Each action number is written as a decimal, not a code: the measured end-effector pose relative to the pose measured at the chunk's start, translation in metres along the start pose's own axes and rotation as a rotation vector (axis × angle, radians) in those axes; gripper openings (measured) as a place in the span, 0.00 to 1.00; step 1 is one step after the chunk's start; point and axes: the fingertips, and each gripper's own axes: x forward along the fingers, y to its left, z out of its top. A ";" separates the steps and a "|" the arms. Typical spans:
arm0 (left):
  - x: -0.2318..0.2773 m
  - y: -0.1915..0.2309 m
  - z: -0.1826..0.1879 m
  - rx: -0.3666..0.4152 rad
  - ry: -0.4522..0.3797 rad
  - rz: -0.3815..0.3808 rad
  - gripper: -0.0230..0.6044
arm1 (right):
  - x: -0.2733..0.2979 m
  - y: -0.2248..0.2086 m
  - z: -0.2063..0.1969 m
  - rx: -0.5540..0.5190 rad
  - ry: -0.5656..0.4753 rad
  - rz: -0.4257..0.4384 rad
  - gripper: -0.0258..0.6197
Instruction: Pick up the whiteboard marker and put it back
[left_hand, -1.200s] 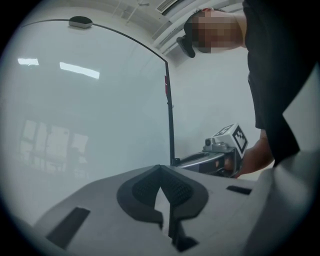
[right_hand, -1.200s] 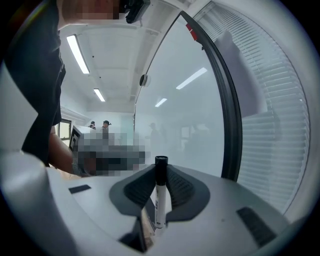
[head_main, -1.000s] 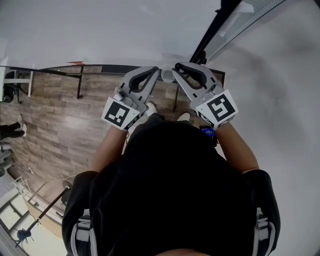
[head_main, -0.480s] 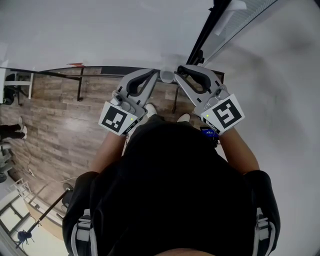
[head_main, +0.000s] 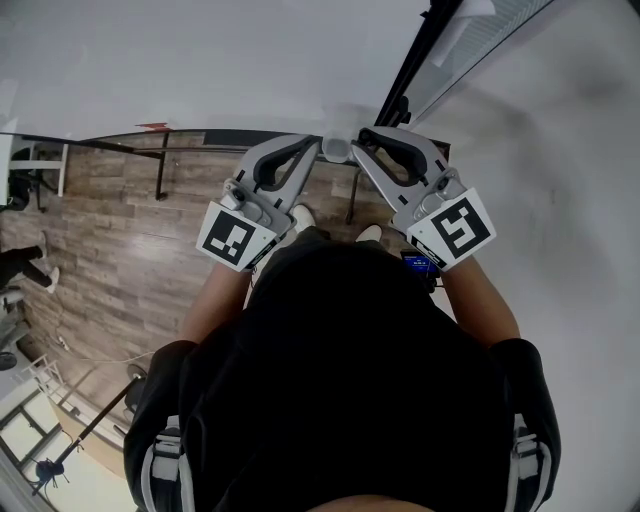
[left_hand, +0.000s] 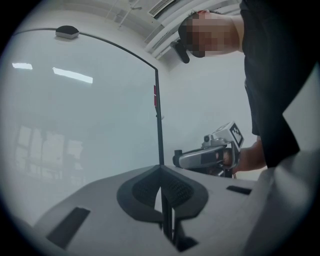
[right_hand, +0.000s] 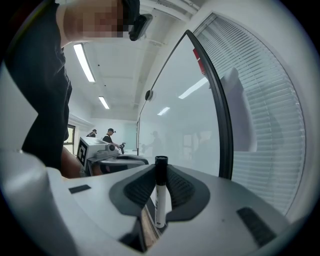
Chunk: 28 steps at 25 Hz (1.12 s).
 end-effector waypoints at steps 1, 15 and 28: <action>0.000 0.001 0.001 0.001 0.000 0.000 0.04 | 0.000 0.000 0.001 0.001 0.000 -0.001 0.14; 0.005 0.012 -0.005 0.000 0.007 -0.008 0.04 | 0.008 -0.010 -0.001 0.006 -0.005 -0.020 0.14; 0.004 0.023 -0.012 0.004 0.007 0.008 0.04 | 0.012 -0.019 -0.018 0.022 -0.001 -0.052 0.14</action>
